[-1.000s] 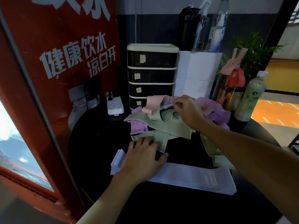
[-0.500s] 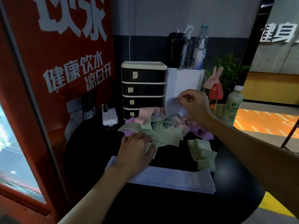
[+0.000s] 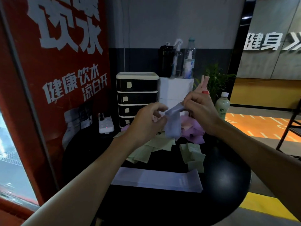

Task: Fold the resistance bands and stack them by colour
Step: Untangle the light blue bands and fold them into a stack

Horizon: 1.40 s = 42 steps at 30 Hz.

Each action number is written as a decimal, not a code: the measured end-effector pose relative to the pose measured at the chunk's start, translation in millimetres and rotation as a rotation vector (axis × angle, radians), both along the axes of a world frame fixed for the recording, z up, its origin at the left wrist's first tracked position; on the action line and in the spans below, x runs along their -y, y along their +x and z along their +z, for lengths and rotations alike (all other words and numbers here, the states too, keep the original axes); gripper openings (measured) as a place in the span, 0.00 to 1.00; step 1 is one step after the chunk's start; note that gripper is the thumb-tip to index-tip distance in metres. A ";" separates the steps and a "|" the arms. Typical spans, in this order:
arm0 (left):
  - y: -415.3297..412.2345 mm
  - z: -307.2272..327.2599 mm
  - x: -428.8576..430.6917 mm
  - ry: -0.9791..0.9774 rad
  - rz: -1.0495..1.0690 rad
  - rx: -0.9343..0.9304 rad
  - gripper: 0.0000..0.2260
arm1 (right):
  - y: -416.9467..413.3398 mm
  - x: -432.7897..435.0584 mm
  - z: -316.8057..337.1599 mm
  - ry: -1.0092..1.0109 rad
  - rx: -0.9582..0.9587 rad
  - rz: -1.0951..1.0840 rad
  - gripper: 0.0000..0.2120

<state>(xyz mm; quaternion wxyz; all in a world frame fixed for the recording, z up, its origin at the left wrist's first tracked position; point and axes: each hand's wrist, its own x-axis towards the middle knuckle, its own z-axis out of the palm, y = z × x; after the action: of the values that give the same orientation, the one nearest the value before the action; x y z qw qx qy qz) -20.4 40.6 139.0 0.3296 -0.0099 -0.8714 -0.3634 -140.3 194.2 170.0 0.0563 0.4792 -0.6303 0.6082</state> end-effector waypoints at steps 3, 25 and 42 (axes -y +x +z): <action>1.3 0.5 -15.1 0.064 -0.076 -0.033 0.05 | 4.5 -10.0 1.3 0.003 0.068 0.070 0.10; 2.9 6.1 -38.2 0.179 -0.131 0.001 0.16 | 20.5 -37.1 7.1 0.086 0.083 -0.010 0.24; 7.5 21.0 -49.4 0.363 -0.144 -0.096 0.05 | 30.2 -44.1 21.7 0.020 0.114 -0.074 0.21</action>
<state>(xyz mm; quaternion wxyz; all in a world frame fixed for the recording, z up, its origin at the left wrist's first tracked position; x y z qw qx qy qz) -12.9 90.0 160.0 0.3404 -0.0302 -0.7718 -0.5362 -110.1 238.3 191.7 0.0379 0.4206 -0.6556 0.6259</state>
